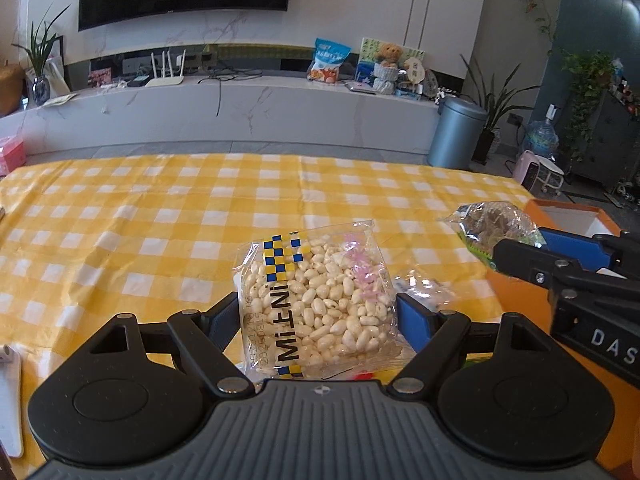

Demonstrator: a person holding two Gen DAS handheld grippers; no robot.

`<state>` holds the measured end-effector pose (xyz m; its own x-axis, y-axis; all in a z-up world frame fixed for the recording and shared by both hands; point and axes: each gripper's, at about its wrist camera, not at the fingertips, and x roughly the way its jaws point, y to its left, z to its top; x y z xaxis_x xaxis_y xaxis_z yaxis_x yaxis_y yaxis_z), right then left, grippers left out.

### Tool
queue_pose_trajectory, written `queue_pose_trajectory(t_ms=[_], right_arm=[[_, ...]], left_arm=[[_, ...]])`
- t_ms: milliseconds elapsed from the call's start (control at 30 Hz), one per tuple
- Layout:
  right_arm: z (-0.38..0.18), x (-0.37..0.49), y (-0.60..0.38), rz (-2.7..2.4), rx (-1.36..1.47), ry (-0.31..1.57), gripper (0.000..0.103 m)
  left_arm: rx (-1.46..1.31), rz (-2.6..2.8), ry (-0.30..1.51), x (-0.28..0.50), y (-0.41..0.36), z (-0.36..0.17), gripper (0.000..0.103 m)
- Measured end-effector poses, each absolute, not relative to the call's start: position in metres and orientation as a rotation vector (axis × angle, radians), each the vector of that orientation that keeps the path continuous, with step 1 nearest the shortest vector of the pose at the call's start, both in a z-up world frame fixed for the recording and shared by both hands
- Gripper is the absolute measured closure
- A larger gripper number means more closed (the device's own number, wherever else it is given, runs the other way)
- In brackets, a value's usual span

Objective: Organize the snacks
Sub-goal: 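Carry both held bags over the orange box and open both tools to drop them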

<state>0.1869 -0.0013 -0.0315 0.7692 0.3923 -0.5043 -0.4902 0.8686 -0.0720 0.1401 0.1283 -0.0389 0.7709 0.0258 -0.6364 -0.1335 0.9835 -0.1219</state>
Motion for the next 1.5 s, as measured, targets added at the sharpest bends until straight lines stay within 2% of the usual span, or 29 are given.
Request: queue_pose_trajectory(t_ms=[600, 1100, 1500], right_arm=[[0.037, 0.147, -0.151, 0.306, -0.165, 0.439, 0.068], [0.016, 0.181, -0.233, 0.193, -0.176, 0.598, 0.068], [-0.006, 0.228, -0.250, 0.204, -0.184, 0.707, 0.068]], left_arm=[[-0.045, -0.223, 0.563, 0.150, 0.016, 0.019, 0.009], [0.203, -0.500, 0.625, 0.214, -0.087, 0.008, 0.009], [0.320, -0.647, 0.731, 0.239, -0.107, -0.026, 0.009]])
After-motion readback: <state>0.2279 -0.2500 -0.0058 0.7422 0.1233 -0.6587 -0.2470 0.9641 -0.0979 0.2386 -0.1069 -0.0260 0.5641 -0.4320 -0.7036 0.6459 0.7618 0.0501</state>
